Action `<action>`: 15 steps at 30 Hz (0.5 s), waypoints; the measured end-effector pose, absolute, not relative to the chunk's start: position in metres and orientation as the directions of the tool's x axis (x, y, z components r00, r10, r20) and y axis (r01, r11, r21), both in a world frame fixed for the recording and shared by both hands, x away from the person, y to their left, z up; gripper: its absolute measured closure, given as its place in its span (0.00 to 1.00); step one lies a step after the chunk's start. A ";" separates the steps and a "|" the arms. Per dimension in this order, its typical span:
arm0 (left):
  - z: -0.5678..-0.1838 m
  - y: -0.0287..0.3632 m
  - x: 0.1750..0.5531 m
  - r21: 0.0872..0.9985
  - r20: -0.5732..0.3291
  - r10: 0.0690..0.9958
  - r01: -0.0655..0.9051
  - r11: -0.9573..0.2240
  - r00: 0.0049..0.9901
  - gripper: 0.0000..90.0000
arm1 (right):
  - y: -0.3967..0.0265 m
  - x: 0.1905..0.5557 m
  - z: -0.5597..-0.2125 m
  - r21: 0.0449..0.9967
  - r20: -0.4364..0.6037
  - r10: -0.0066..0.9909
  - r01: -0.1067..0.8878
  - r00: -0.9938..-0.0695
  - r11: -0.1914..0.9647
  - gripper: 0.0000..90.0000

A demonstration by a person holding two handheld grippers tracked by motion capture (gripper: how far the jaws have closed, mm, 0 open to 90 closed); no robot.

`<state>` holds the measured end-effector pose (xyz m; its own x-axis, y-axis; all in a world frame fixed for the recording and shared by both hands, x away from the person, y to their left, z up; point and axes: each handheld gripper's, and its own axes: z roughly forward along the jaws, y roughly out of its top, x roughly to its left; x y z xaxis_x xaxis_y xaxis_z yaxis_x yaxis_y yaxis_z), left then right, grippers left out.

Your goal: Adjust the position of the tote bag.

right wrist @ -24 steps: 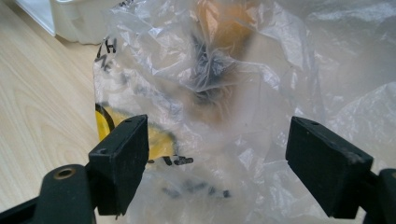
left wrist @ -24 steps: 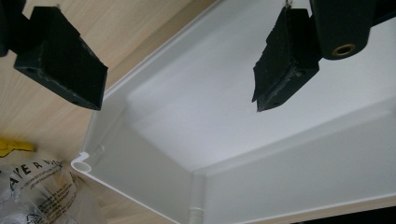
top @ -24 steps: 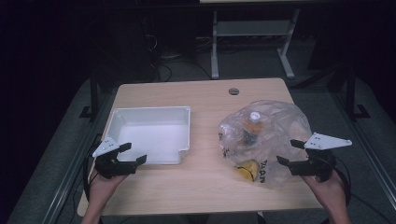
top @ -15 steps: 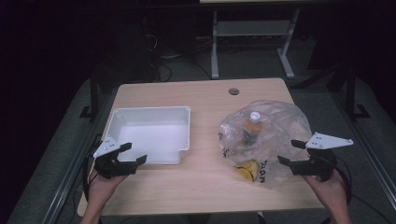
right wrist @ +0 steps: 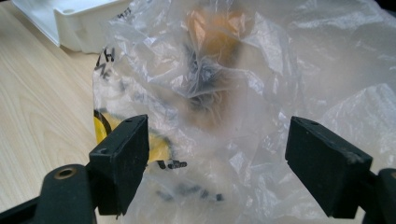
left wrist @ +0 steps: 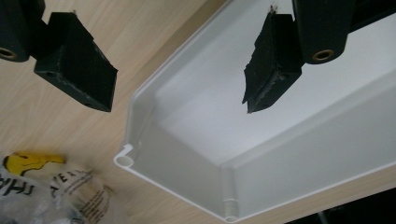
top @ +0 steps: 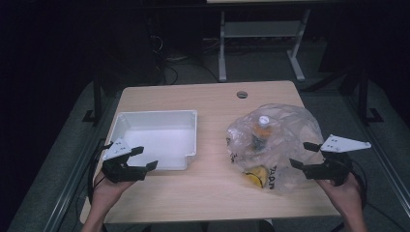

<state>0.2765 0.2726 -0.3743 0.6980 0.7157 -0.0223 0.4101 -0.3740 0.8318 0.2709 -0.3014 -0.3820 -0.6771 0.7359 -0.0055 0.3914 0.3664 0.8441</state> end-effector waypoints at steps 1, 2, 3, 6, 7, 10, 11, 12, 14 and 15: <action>-0.372 0.272 0.277 0.833 -0.019 0.710 0.403 -0.378 0.704 0.27 | -0.301 0.272 -0.382 0.844 -0.006 0.736 0.391 -0.677 0.367 0.24; -0.372 0.272 0.277 0.833 -0.019 0.710 0.403 -0.378 0.704 0.27 | -0.301 0.272 -0.382 0.843 -0.006 0.738 0.394 -0.675 0.367 0.24; -0.367 0.270 0.277 0.833 -0.019 0.704 0.400 -0.381 0.710 0.27 | -0.302 0.272 -0.382 0.843 -0.007 0.738 0.393 -0.675 0.367 0.24; -0.362 0.264 0.279 0.832 -0.021 0.684 0.392 -0.392 0.729 0.27 | -0.302 0.271 -0.382 0.843 -0.005 0.737 0.394 -0.676 0.367 0.24; -0.361 0.261 0.280 0.829 -0.025 0.677 0.393 -0.397 0.735 0.27 | -0.302 0.271 -0.382 0.842 -0.006 0.736 0.393 -0.677 0.368 0.24; -0.356 0.252 0.281 0.828 -0.016 0.652 0.376 -0.417 0.758 0.26 | -0.300 0.269 -0.381 0.841 -0.012 0.735 0.391 -0.678 0.375 0.24; -0.355 0.249 0.282 0.828 -0.015 0.645 0.371 -0.419 0.764 0.26 | -0.300 0.270 -0.380 0.841 -0.012 0.735 0.390 -0.678 0.375 0.24; -0.353 0.247 0.282 0.828 -0.016 0.637 0.368 -0.424 0.770 0.26 | -0.300 0.269 -0.380 0.841 -0.010 0.738 0.393 -0.675 0.371 0.24; -0.352 0.244 0.283 0.827 -0.023 0.631 0.369 -0.423 0.775 0.26 | -0.300 0.269 -0.380 0.845 -0.009 0.736 0.389 -0.677 0.368 0.24; -0.349 0.239 0.284 0.824 -0.012 0.617 0.358 -0.440 0.787 0.26 | -0.299 0.269 -0.380 0.844 -0.012 0.734 0.387 -0.679 0.371 0.24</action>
<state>0.2837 0.2386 -0.3491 0.7868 0.6171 -0.0124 0.3580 -0.4399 0.8236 0.2694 -0.2989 -0.3799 -0.6789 0.7341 -0.0116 0.3865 0.3708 0.8444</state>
